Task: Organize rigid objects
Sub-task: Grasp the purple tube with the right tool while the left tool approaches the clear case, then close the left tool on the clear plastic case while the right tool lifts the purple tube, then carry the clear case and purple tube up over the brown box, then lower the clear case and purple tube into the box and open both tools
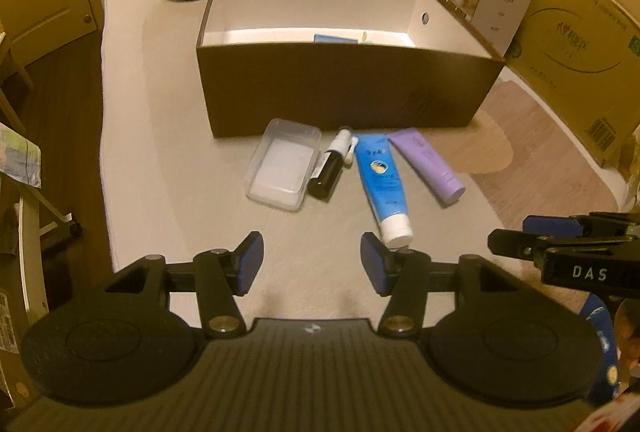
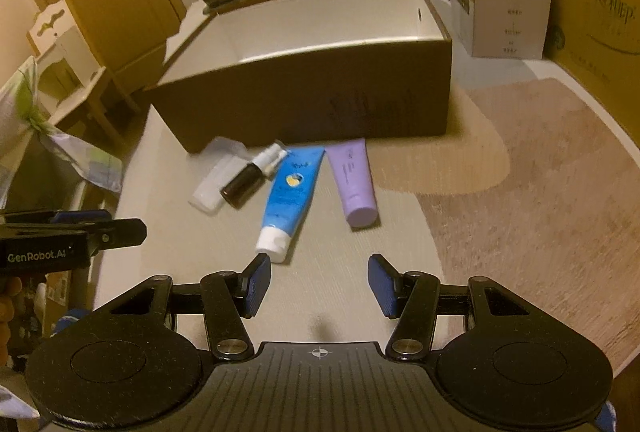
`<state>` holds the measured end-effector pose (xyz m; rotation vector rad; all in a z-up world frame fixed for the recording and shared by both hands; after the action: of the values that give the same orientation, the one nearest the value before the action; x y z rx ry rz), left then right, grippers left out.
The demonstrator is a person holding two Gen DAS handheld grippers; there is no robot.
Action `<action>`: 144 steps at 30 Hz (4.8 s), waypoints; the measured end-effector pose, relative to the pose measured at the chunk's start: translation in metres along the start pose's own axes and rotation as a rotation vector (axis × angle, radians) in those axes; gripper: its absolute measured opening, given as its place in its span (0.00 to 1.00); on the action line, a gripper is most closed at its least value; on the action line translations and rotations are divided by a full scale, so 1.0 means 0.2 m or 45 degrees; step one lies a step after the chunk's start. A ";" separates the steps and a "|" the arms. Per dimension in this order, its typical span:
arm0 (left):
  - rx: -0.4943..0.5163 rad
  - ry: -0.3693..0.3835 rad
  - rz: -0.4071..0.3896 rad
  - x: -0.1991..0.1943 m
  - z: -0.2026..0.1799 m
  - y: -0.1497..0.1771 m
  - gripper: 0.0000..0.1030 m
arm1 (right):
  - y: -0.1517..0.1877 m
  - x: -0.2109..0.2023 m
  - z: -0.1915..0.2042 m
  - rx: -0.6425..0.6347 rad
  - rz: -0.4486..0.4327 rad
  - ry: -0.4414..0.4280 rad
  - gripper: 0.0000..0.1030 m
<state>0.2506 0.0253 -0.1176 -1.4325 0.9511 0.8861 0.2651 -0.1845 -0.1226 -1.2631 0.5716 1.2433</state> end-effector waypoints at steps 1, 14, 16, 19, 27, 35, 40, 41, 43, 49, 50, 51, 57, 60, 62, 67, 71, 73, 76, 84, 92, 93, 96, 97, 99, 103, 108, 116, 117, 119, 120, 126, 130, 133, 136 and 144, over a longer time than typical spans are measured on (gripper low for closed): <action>0.001 -0.004 0.001 0.01 0.01 0.00 0.49 | 0.00 0.01 -0.01 0.001 0.005 0.006 0.53; 0.026 -0.043 -0.025 0.19 0.07 -0.07 0.55 | -0.09 0.18 -0.06 0.010 0.008 0.035 0.53; 0.041 -0.056 -0.037 0.22 0.08 -0.09 0.57 | -0.11 0.21 -0.08 0.008 0.006 0.043 0.53; 0.089 -0.082 -0.056 0.27 0.09 -0.13 0.61 | -0.15 0.27 -0.09 0.005 0.009 0.059 0.53; 0.200 -0.134 -0.054 0.43 0.11 -0.22 0.62 | -0.21 0.38 -0.12 -0.011 0.000 0.065 0.53; 0.179 -0.093 -0.047 0.51 0.14 -0.27 0.54 | -0.22 0.46 -0.11 -0.066 -0.015 0.081 0.46; 0.151 -0.114 -0.056 0.49 0.15 -0.23 0.54 | -0.20 0.47 -0.11 -0.108 -0.018 0.120 0.28; 0.139 -0.120 -0.055 0.49 0.16 -0.21 0.54 | -0.19 0.47 -0.12 -0.113 -0.018 0.122 0.28; 0.108 -0.134 -0.050 0.47 0.17 -0.17 0.54 | -0.17 0.46 -0.13 -0.117 -0.017 0.128 0.28; 0.057 -0.129 0.006 0.41 0.19 -0.06 0.53 | -0.05 0.40 -0.18 -0.105 0.011 0.115 0.28; 0.064 -0.116 0.023 0.41 0.18 -0.05 0.52 | -0.03 0.39 -0.19 -0.104 0.017 0.112 0.28; 0.073 -0.111 0.028 0.41 0.18 -0.05 0.52 | -0.01 0.39 -0.20 -0.105 0.024 0.109 0.28; 0.147 -0.146 0.025 0.42 0.19 -0.11 0.62 | -0.03 0.39 -0.21 -0.078 0.022 0.119 0.38; 0.166 -0.138 0.021 0.44 0.19 -0.15 0.62 | -0.07 0.41 -0.21 -0.082 0.011 0.119 0.45; 0.176 -0.150 0.030 0.46 0.19 -0.18 0.62 | -0.09 0.43 -0.20 -0.092 0.021 0.119 0.45; 0.166 -0.160 0.031 0.51 0.19 -0.22 0.61 | -0.13 0.47 -0.17 -0.124 0.006 0.130 0.45; 0.129 -0.141 0.039 0.53 0.19 -0.24 0.52 | -0.14 0.49 -0.15 -0.143 0.004 0.146 0.42; 0.122 -0.143 0.034 0.53 0.19 -0.24 0.52 | -0.14 0.49 -0.15 -0.159 0.000 0.162 0.34; 0.114 -0.148 0.038 0.53 0.19 -0.24 0.52 | -0.13 0.48 -0.15 -0.152 0.004 0.147 0.34; 0.089 -0.157 0.030 0.49 0.21 -0.24 0.52 | -0.11 0.45 -0.16 -0.132 0.016 0.130 0.34; 0.090 -0.159 -0.026 0.35 0.23 -0.24 0.52 | -0.13 0.32 -0.14 -0.135 -0.032 0.075 0.34; 0.091 -0.161 -0.034 0.33 0.24 -0.24 0.52 | -0.14 0.29 -0.14 -0.140 -0.045 0.071 0.34; 0.087 -0.166 -0.052 0.27 0.26 -0.25 0.52 | -0.17 0.21 -0.14 -0.157 -0.085 0.059 0.33; 0.084 -0.169 -0.058 0.25 0.26 -0.26 0.51 | -0.19 0.19 -0.14 -0.162 -0.095 0.057 0.33; 0.080 -0.169 -0.079 0.20 0.27 -0.27 0.51 | -0.22 0.14 -0.14 -0.171 -0.120 0.052 0.33; 0.085 -0.162 -0.114 0.10 0.28 -0.33 0.52 | -0.28 0.06 -0.13 -0.185 -0.153 0.035 0.33; 0.128 -0.154 -0.174 0.00 0.26 -0.44 0.52 | -0.38 -0.03 -0.12 -0.200 -0.193 0.019 0.33; 0.199 -0.159 -0.250 -0.06 0.23 -0.64 0.52 | -0.60 -0.11 -0.13 -0.217 -0.268 0.000 0.34; 0.205 -0.165 -0.253 -0.05 0.23 -0.68 0.52 | -0.63 -0.12 -0.13 -0.220 -0.277 -0.003 0.33; 0.228 -0.178 -0.257 -0.04 0.22 -0.74 0.52 | -0.69 -0.11 -0.14 -0.218 -0.288 -0.002 0.33; 0.236 -0.183 -0.262 -0.03 0.22 -0.77 0.52 | -0.72 -0.11 -0.14 -0.219 -0.291 0.000 0.33; 0.245 -0.194 -0.213 0.08 0.21 -0.94 0.52 | -0.90 -0.04 -0.18 -0.203 -0.284 0.004 0.33; 0.250 -0.206 -0.168 0.19 0.20 -1.05 0.52 | -1.02 0.03 -0.18 -0.203 -0.266 -0.003 0.33; 0.262 -0.219 -0.143 0.27 0.19 -1.13 0.52 | -1.09 0.11 -0.17 -0.224 -0.246 -0.015 0.33; 0.265 -0.232 -0.123 0.35 0.17 -1.21 0.52 | -1.16 0.20 -0.16 -0.236 -0.207 0.008 0.33; 0.296 -0.260 -0.071 0.55 0.10 -1.39 0.52 | -1.32 0.42 -0.20 -0.216 -0.149 0.036 0.34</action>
<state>0.5491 0.0455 -0.1135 -1.1423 0.8272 0.8333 0.5424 -0.1454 -0.1059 -1.4375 0.4123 1.1968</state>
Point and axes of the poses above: each gripper's, at about its wrist camera, not at the fingertips, and x roughly the way its jaws point, z to its left, y to its underside, the point moved 4 cm from there along x, roughly the way its jaws point, and after that the axes turned 11 degrees about z, right-handed, at the moved point
